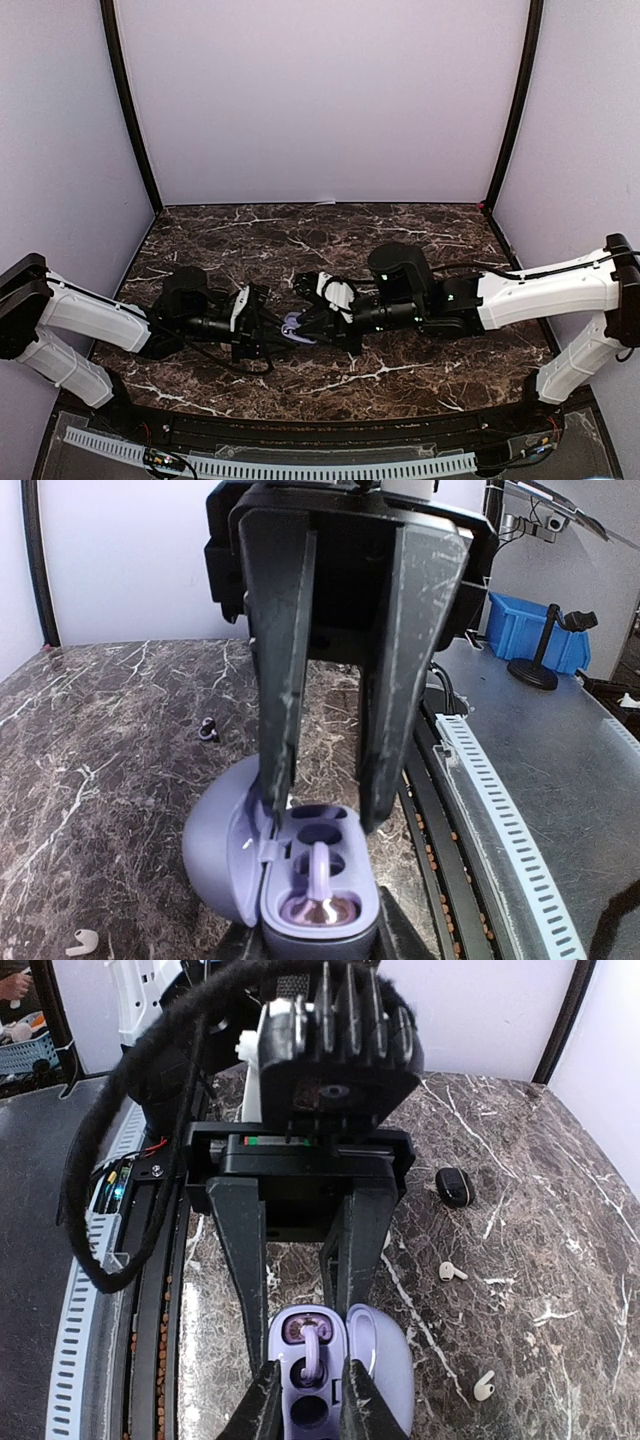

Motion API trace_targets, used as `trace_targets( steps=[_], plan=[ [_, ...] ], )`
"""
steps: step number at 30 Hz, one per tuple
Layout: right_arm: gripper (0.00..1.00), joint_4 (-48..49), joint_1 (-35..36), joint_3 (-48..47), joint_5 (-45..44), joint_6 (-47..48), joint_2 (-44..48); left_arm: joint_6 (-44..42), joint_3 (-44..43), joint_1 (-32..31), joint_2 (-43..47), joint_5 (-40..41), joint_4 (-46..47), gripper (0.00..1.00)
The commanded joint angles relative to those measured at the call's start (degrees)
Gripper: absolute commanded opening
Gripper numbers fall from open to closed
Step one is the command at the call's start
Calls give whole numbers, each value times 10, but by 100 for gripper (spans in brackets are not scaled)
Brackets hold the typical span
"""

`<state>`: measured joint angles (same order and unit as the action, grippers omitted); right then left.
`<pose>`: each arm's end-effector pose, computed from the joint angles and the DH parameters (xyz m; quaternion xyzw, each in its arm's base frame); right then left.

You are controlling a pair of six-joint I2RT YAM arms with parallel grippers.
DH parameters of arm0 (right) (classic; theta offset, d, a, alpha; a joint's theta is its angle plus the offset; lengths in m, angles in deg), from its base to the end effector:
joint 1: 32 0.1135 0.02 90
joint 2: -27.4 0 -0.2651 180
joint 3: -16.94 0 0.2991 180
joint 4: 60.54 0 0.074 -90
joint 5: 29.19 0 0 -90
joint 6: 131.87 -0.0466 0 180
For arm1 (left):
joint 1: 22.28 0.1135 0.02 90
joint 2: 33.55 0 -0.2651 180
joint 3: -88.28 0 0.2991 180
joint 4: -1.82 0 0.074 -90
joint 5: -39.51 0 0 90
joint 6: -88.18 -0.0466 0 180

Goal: Insert the wireless bluetooth earbuds into the charging case

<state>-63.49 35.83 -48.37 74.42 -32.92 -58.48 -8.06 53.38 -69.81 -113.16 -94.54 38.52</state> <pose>0.1372 0.3656 0.2252 -0.5667 0.6106 0.3538 0.4253 0.1727 -0.2367 0.1489 0.5358 0.5128 -0.4793 0.4693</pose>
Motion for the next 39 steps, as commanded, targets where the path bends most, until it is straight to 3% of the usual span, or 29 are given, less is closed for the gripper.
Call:
trace_targets(
  steps=[1,15,22,25,35,39],
  plan=[
    [22,28,5,18,-10,-6,37,-10,-5,-3,9,-4,20,14],
    [23,27,-14,113,-153,-97,131,25,1,0,-22,-2,75,14],
    [23,-8,-85,159,-129,-227,146,47,-10,35,-34,-41,94,14],
    [23,-19,-108,184,-125,-279,162,43,-19,38,-43,-25,84,14],
    [22,-109,-186,254,-137,-410,258,51,32,37,-88,55,222,14],
    [22,-171,-204,260,-167,-446,293,27,44,37,-101,67,237,14]
  ],
)
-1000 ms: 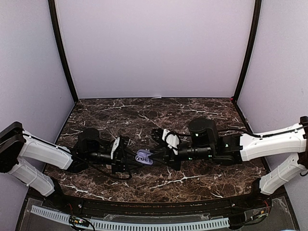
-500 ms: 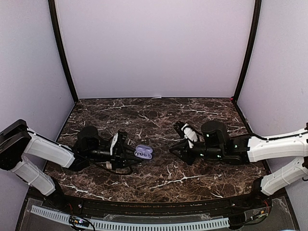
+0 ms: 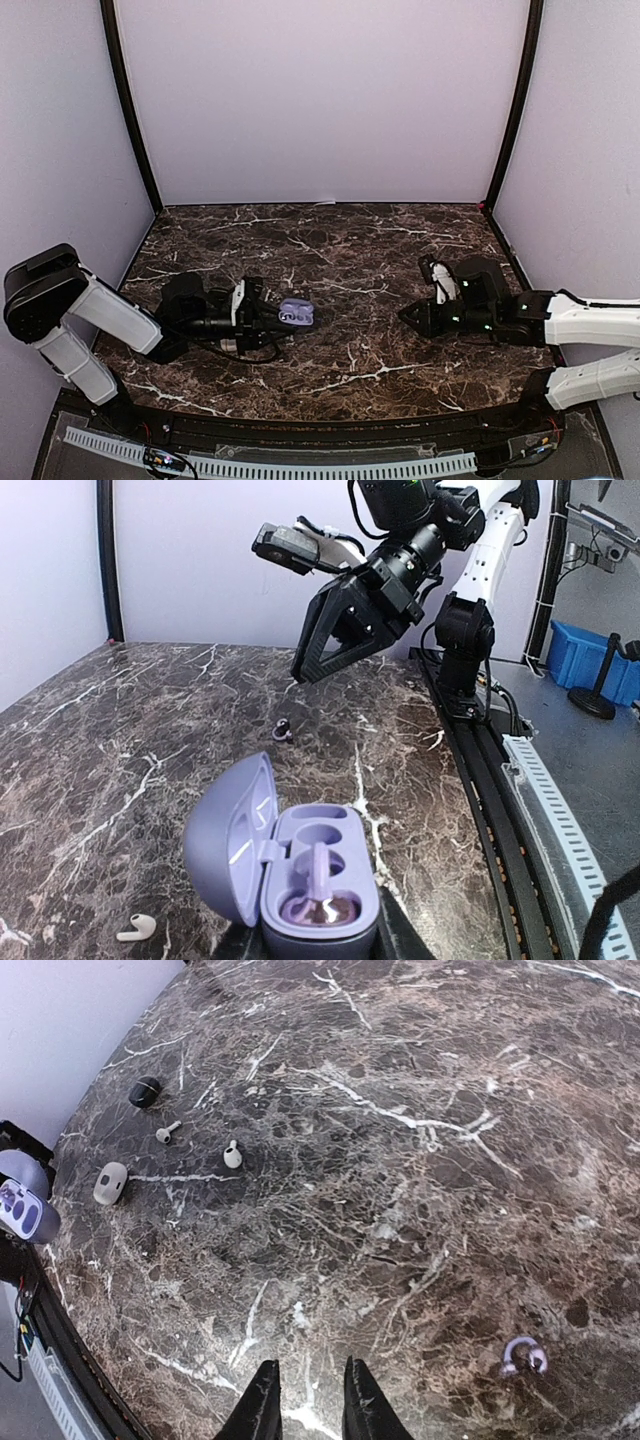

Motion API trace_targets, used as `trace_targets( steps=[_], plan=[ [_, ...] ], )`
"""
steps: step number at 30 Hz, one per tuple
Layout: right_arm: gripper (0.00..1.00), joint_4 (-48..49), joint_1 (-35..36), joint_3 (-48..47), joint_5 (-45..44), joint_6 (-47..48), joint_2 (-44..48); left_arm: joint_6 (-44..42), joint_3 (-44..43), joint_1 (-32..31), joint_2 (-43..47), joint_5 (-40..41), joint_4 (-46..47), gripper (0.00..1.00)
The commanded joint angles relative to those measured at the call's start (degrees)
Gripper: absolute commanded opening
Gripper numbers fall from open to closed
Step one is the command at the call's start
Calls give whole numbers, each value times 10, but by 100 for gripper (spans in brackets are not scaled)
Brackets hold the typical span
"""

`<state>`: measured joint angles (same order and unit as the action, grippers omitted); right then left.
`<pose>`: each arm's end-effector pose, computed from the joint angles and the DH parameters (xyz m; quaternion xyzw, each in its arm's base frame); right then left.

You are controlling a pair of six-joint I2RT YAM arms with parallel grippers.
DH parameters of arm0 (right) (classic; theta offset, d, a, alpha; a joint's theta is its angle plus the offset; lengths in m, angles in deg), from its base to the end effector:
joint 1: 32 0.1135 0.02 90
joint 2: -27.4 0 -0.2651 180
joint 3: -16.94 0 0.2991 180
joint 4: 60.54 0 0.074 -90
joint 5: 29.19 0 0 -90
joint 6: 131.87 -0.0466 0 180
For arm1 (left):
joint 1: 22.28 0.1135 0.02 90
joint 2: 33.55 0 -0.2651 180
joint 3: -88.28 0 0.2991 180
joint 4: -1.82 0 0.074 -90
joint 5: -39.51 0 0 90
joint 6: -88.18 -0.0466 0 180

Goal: Insert the wireless bluetooth earbuds into the charging case

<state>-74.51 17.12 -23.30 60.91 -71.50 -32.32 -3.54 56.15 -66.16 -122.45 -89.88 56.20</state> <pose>0.1759 0.2034 0.1762 -0.1495 0.8679 0.3011 0.3657 0.1876 -0.2215 0.1238 0.4784 0.5360 -0.4613 0.5206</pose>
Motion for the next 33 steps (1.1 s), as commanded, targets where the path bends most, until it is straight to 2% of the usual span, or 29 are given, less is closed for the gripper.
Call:
trace_targets(
  steps=[1,10,17,19,20,21,23,26,28,33],
  plan=[
    [22,-76,-23,11,-40,-71,39,-20,20,0,-12,23,71,13],
    [22,-214,-82,11,-70,-170,68,-26,37,-1,-19,46,98,13],
    [17,-319,-141,2,-96,-240,88,-13,44,-2,-39,42,127,13],
    [20,-342,-156,-2,-104,-244,97,-12,45,-4,-43,41,135,13],
    [24,-349,-162,-1,-105,-247,102,-11,46,-5,-45,44,138,13],
    [37,-354,-167,-1,-105,-253,107,-10,48,-5,-44,46,142,13],
    [41,-371,-178,-7,-115,-267,105,-11,51,-6,-45,46,149,14],
    [41,-409,-180,-27,-147,-281,95,-15,53,-7,-45,45,155,13],
    [41,-390,-180,-16,-145,-279,100,-18,54,-8,-44,47,156,13],
    [28,-363,-187,1,-139,-299,90,-16,55,-9,-49,49,160,13]
  ],
)
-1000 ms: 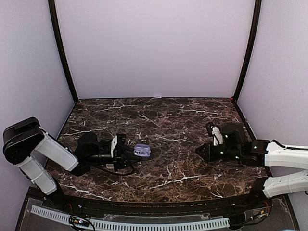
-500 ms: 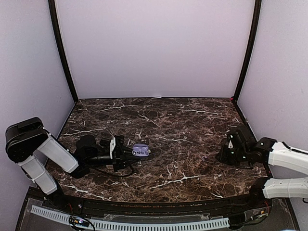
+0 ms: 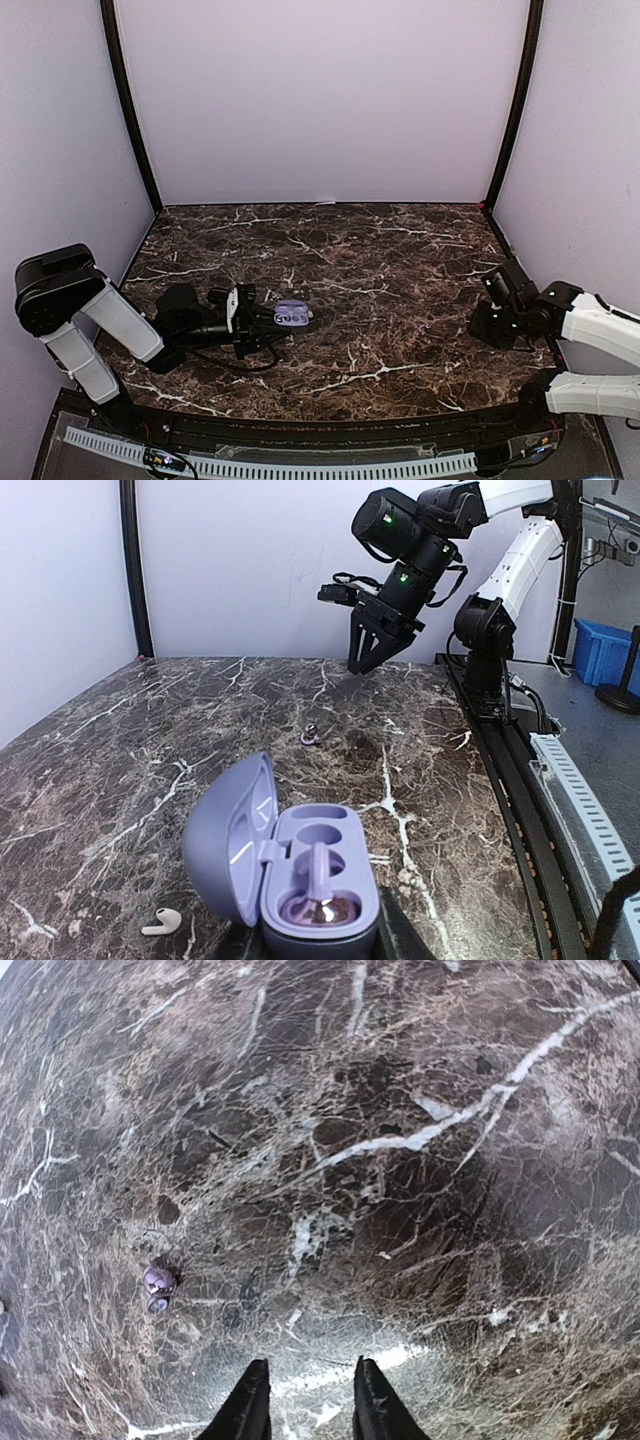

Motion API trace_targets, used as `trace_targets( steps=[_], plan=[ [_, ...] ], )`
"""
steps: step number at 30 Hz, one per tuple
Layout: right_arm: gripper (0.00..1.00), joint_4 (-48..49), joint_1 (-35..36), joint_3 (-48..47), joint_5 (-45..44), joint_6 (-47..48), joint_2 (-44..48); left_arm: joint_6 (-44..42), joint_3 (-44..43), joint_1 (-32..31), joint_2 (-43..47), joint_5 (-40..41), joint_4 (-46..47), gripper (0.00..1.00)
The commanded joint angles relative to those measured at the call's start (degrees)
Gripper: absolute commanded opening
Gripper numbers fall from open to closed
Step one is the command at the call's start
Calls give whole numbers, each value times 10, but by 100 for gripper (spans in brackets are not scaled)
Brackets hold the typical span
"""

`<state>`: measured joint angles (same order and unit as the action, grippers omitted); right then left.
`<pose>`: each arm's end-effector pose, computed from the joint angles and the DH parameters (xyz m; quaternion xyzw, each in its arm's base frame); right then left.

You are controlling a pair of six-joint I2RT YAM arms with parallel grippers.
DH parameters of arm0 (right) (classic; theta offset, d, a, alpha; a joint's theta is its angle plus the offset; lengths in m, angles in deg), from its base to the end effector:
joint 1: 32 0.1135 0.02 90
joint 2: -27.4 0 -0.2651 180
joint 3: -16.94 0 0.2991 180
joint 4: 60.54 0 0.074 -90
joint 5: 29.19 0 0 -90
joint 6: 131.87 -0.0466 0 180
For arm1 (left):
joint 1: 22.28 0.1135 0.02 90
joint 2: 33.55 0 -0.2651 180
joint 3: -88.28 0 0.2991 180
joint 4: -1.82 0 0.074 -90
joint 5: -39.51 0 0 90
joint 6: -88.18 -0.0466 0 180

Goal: Insert the wireless bluetooth earbuds into the charging case

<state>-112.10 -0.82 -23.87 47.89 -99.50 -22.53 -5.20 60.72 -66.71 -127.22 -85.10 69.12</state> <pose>0.1792 0.0963 0.1648 0.2476 0.9293 0.0982 0.2558 0.1746 -0.2082 0.1069 0.4650 0.5246 -0.4341 0.5658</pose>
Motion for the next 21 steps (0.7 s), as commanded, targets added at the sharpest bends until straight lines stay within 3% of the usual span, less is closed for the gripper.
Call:
trace_targets(
  steps=[1,10,17,21],
  plan=[
    [27,21,-10,6,-1,-16,-18,1,9,-3,-1,1,32,13],
    [23,189,-12,4,149,84,-119,-6,9,-3,1,0,25,13],
    [26,227,-12,-34,184,133,-206,-9,10,-3,4,2,22,13],
    [33,228,-12,-56,176,135,-251,-10,10,-3,4,0,23,13]
  ],
)
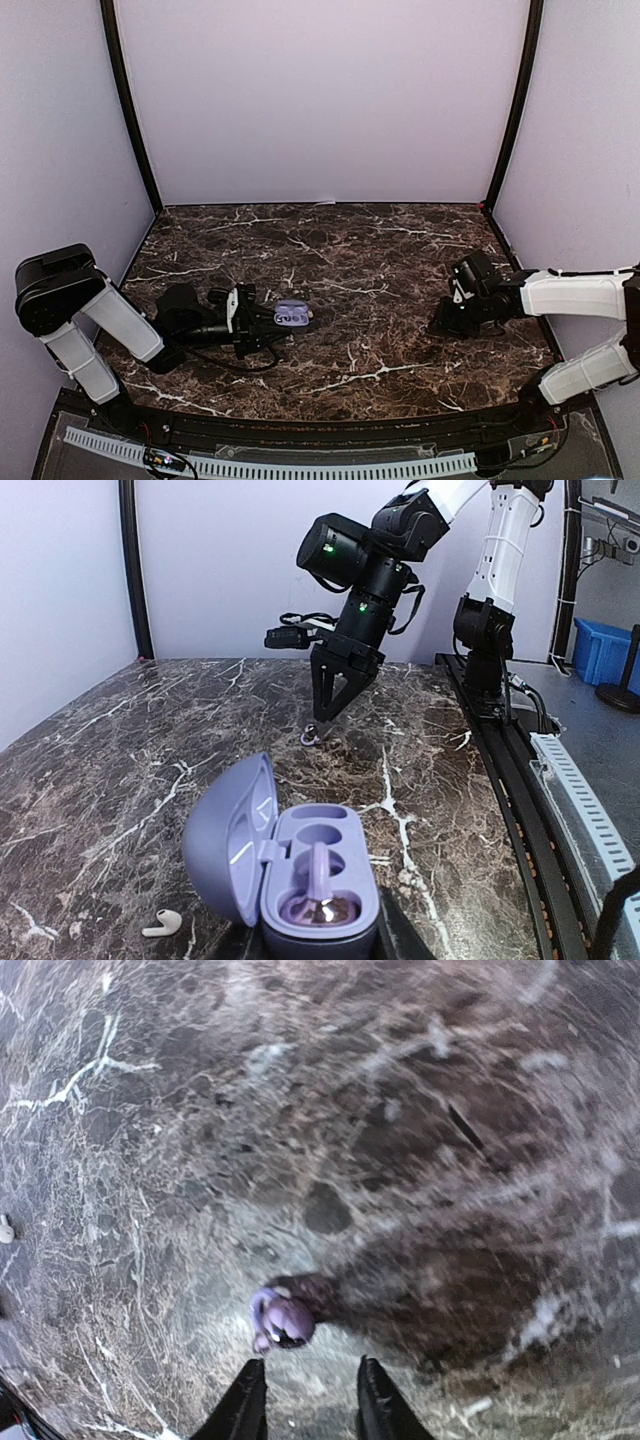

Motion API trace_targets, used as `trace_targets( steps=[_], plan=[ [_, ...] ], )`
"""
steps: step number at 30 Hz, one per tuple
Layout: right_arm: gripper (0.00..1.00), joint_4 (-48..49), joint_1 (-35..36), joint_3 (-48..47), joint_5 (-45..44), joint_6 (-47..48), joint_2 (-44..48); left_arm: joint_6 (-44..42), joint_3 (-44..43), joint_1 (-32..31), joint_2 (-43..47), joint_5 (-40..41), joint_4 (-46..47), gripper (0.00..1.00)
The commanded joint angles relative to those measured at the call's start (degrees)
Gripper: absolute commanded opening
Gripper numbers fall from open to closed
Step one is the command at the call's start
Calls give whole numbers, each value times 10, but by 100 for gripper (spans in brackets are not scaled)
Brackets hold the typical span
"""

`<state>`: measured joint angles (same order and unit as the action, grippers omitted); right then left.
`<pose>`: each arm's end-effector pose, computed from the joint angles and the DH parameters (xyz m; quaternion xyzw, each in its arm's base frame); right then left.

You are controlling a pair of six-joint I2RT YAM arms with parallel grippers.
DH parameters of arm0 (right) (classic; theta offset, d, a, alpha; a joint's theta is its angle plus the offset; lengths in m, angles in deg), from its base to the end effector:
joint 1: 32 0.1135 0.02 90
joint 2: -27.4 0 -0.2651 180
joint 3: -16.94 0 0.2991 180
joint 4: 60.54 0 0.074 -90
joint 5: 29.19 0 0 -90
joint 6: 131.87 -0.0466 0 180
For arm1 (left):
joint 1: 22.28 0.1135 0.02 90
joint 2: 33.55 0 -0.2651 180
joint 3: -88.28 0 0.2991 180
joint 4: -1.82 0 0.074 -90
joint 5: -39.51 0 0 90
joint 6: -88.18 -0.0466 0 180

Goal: Insert the wireless bluetooth earbuds into the charging case

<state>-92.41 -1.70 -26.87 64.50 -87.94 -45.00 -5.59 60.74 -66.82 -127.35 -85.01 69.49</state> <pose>0.2246 0.1347 0.1182 0.1245 0.9584 0.1820 0.1810 0.1742 -0.2084 0.1070 0.4667 0.5216 -0.4323 0.5685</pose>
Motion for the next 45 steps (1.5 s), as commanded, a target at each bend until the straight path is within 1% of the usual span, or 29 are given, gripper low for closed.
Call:
trace_targets(
  steps=[1,5,10,23,29,33,39,42,45],
  plan=[
    [34,34,-3,-29,10,21,-33,-6,9,-2,5,0,18,13],
    [34,44,-3,-38,18,26,-57,-6,8,-3,5,-2,19,13],
    [31,50,-3,-45,25,28,-84,-6,9,-2,6,-1,19,13],
    [26,58,-3,-54,30,39,-112,-8,11,-3,12,-1,15,13],
    [22,87,2,-52,70,54,-124,-8,11,-3,12,0,15,13],
    [21,113,24,-67,95,75,-139,-8,12,-3,14,2,14,13],
    [19,116,93,-126,118,129,-196,-9,13,-3,17,3,14,13],
    [20,125,139,-156,144,159,-224,-9,13,-3,17,3,14,13],
    [23,130,163,-174,155,177,-236,-2,12,-3,17,5,15,13]
  ],
)
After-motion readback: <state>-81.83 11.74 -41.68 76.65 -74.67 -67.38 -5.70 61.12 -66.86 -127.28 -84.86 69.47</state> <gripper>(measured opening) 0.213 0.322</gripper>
